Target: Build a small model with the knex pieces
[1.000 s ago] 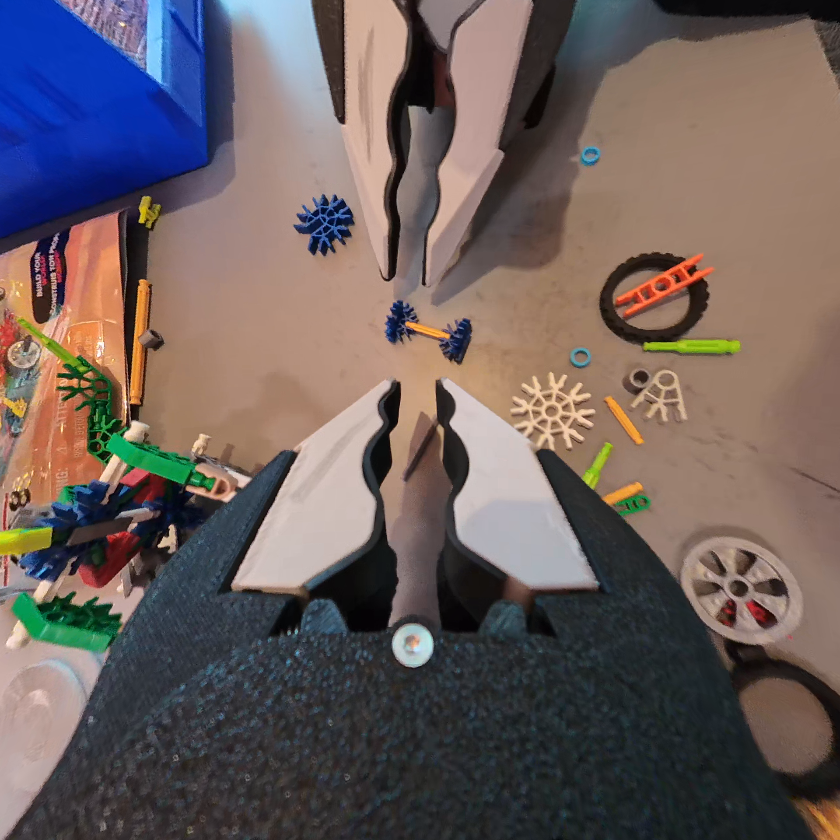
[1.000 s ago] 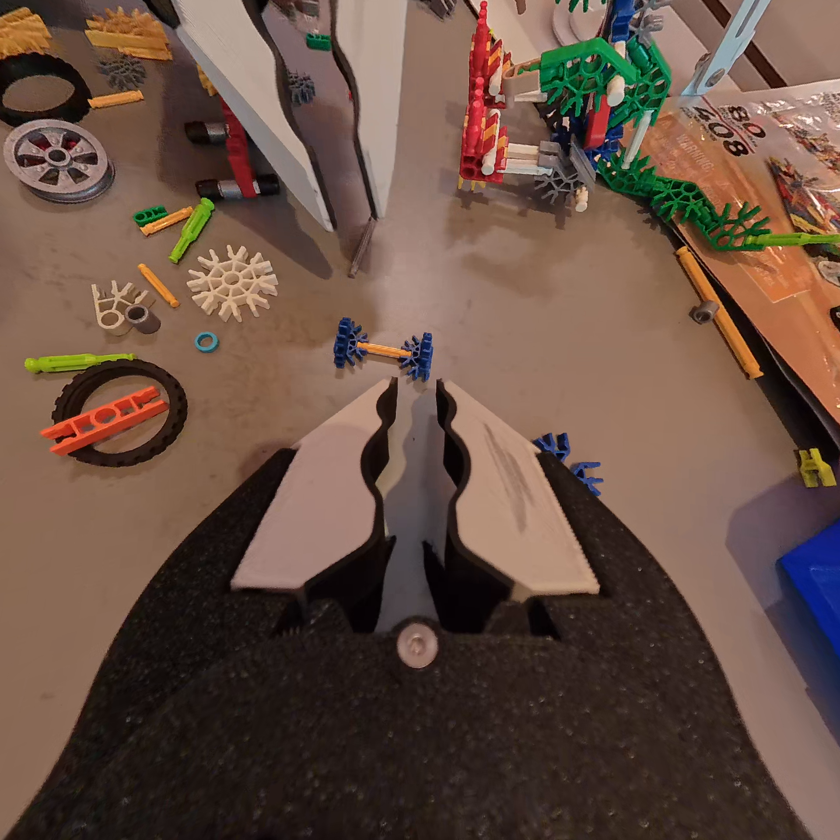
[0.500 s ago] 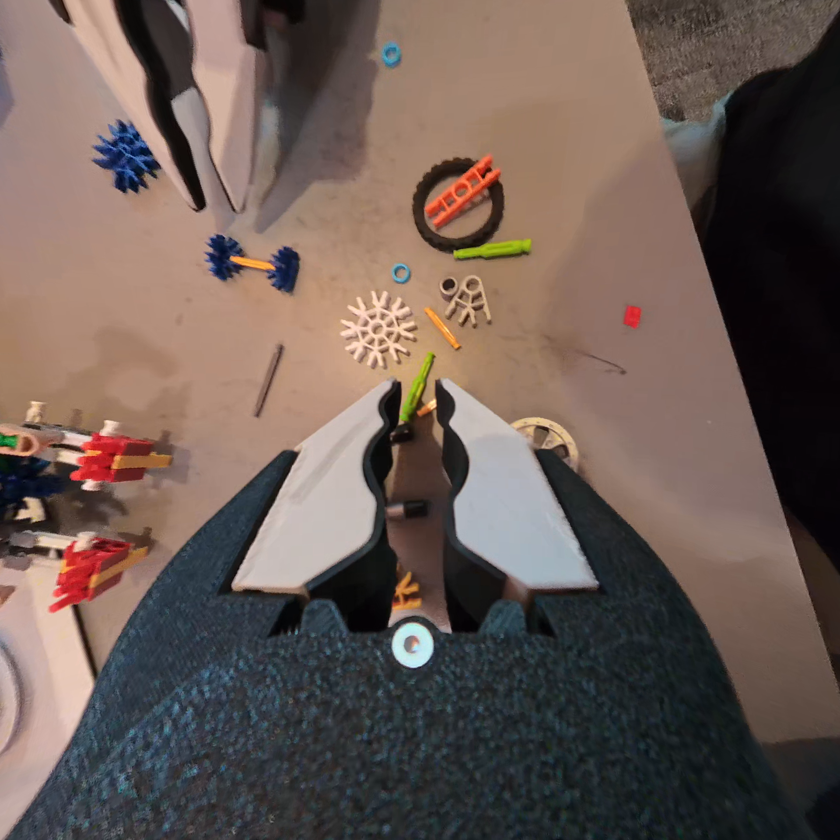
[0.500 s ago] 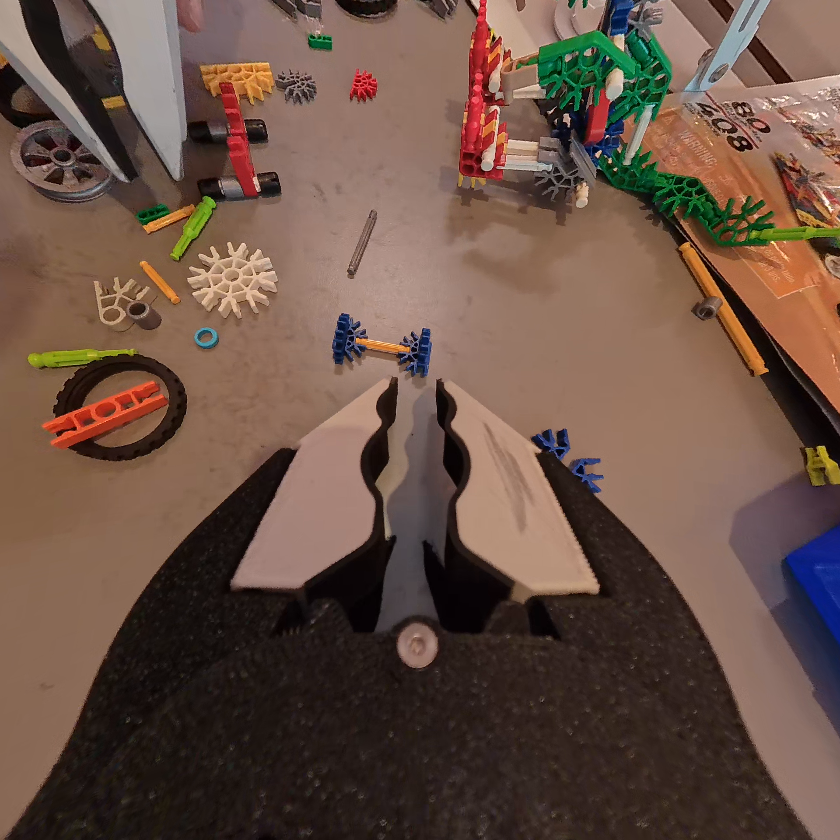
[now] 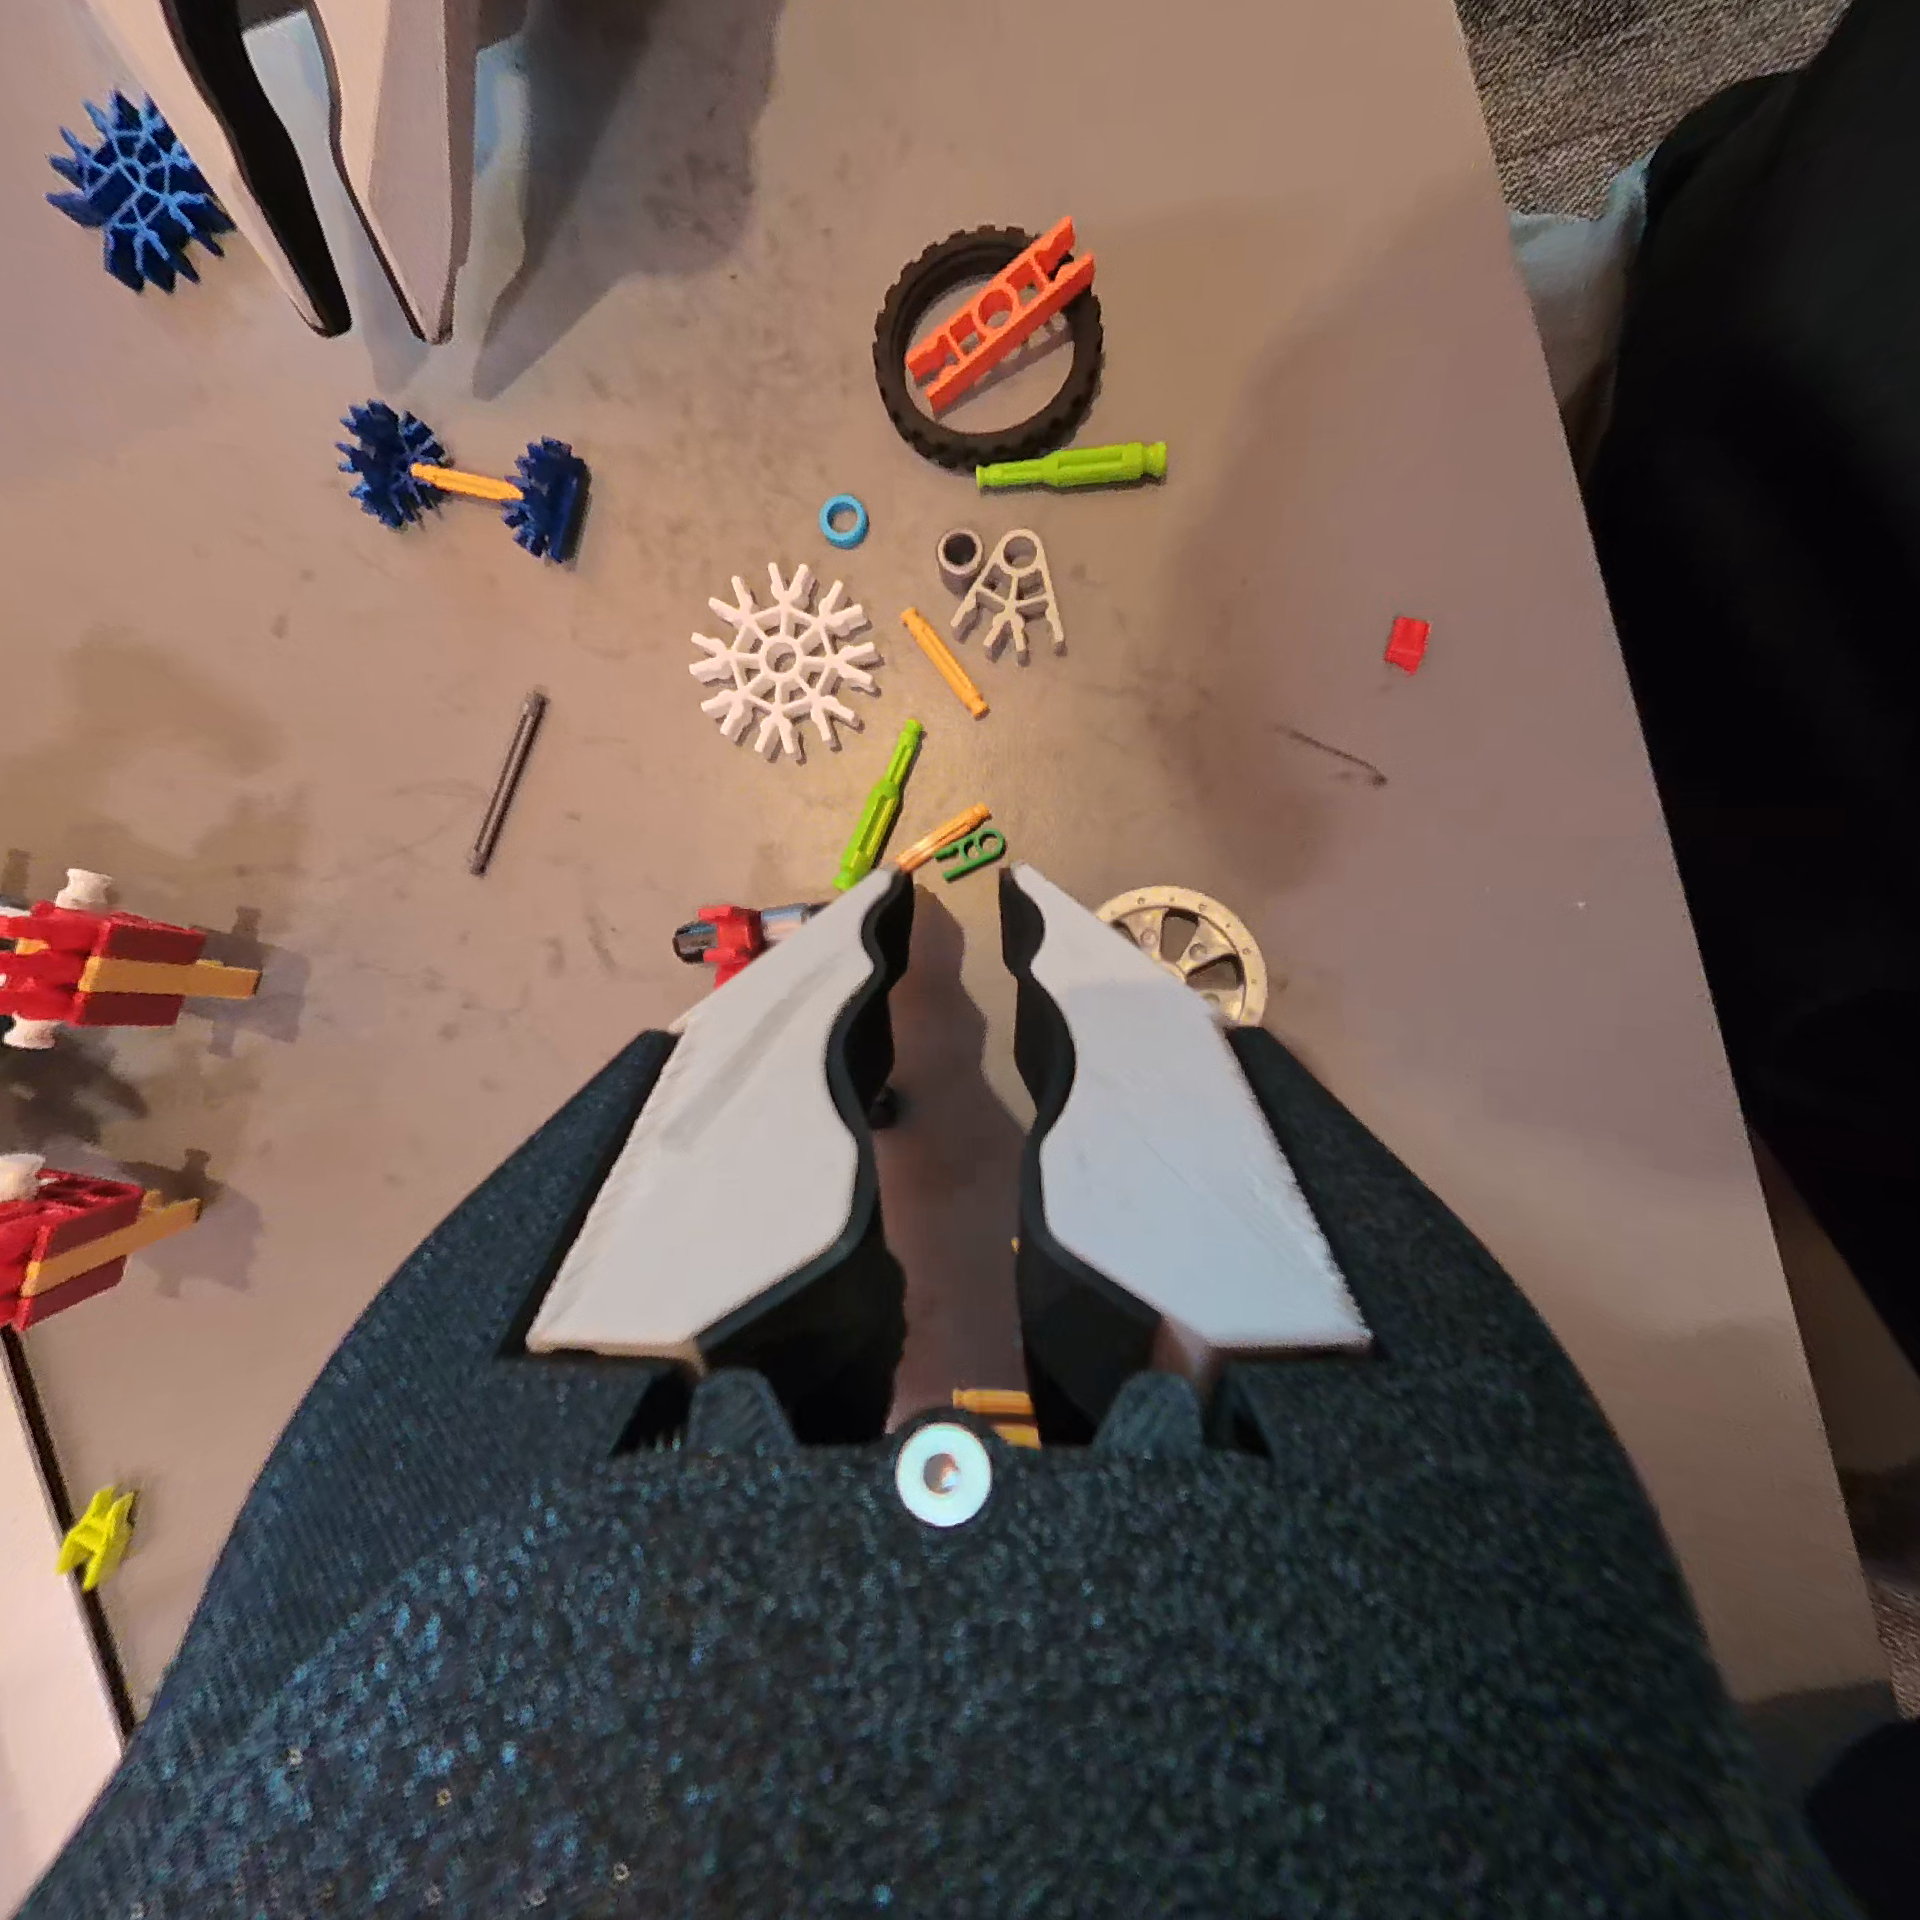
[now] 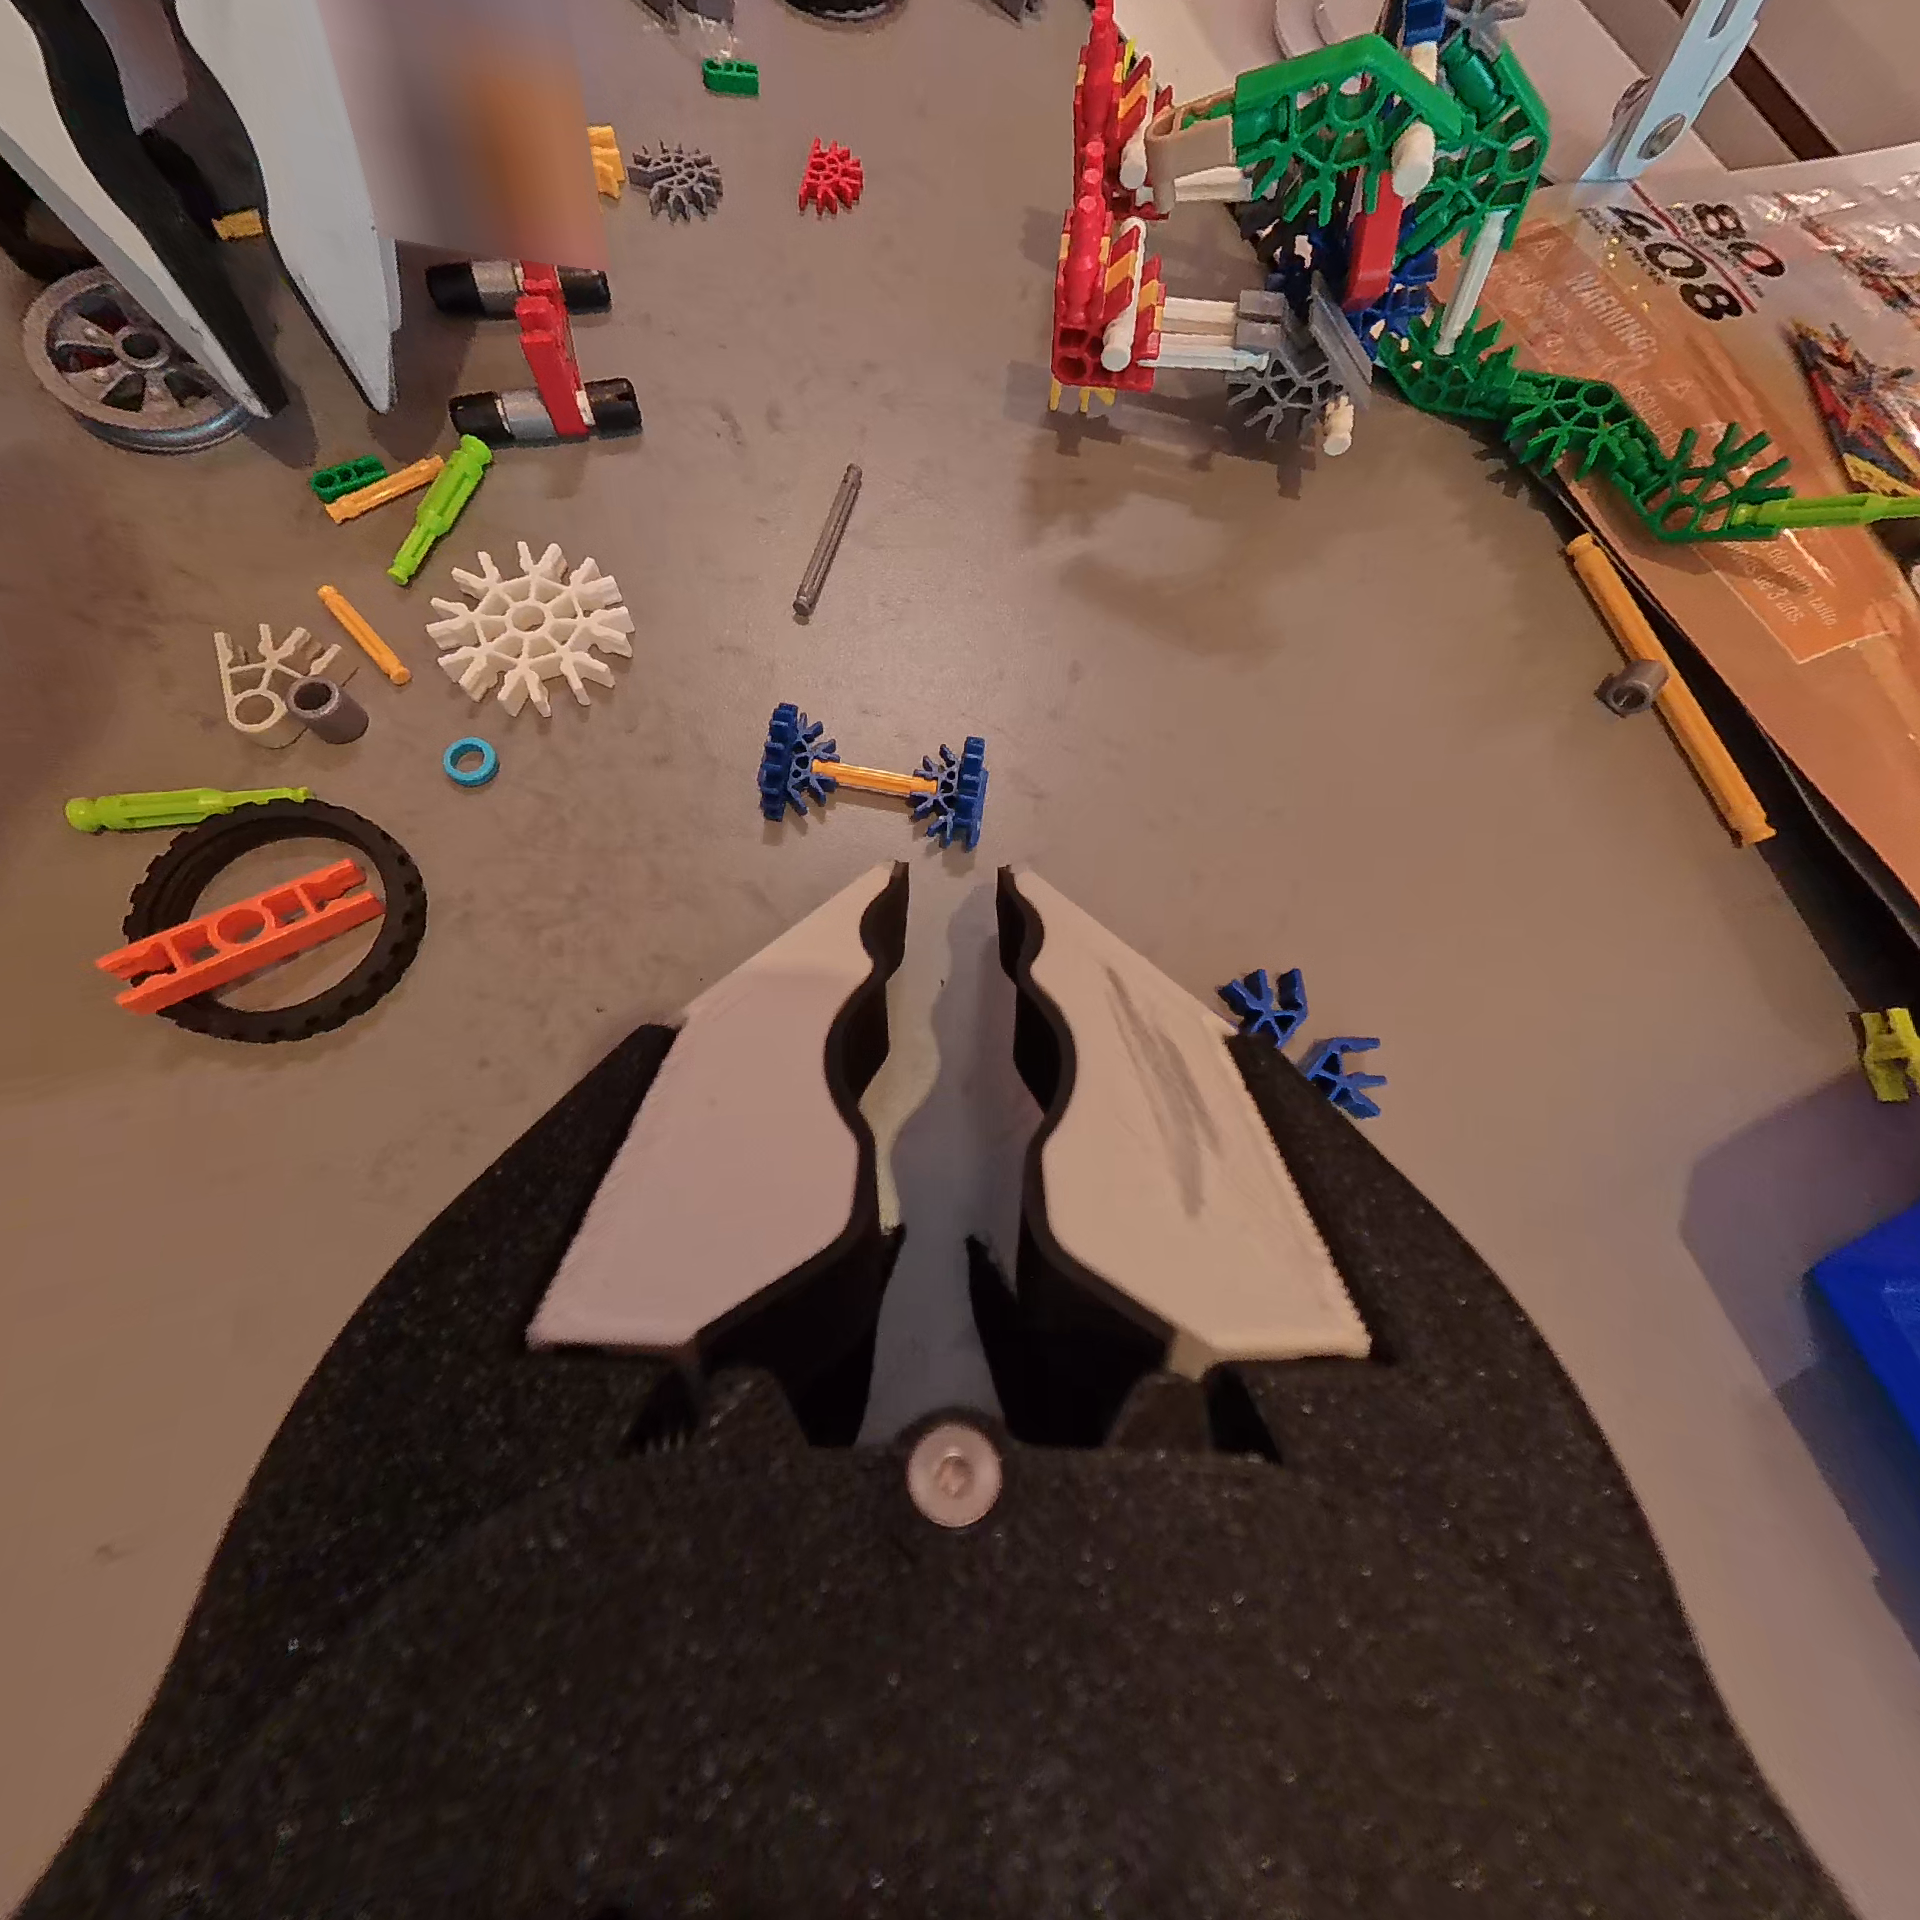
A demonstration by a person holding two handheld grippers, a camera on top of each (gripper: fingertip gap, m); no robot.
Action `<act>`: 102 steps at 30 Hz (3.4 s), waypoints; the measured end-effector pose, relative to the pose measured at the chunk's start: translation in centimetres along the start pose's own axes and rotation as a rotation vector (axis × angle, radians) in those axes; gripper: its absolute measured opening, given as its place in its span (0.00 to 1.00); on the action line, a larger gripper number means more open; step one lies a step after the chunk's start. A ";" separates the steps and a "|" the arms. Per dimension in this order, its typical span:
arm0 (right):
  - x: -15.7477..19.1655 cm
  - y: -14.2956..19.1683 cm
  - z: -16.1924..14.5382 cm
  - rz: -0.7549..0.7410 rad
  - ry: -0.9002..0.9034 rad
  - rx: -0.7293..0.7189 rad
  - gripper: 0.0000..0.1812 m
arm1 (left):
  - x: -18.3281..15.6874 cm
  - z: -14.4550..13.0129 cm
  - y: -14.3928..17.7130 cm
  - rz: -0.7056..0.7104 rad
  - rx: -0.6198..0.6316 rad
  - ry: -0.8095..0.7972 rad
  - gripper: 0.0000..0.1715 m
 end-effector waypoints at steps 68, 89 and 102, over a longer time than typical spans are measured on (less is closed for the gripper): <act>1.9 0.5 3.2 -0.080 0.182 -0.137 0.01 | 8.6 8.3 -2.4 0.176 -0.030 -0.107 0.02; 1.4 0.7 3.2 -0.112 0.156 -0.164 0.05 | 9.5 8.3 -2.0 0.154 -0.108 -0.071 0.02; 1.2 0.7 3.3 -0.101 0.125 -0.170 0.02 | 9.7 9.0 -1.7 0.151 -0.187 -0.042 0.01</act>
Point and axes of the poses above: each gripper's, where its closed fingertips meet, y back along the fingers, z out of its top, x = y × z across the jaws, the point moved 7 cm from there along y, back along the fingers, and after that the axes turned 3 degrees about z, right-handed, at the moved point
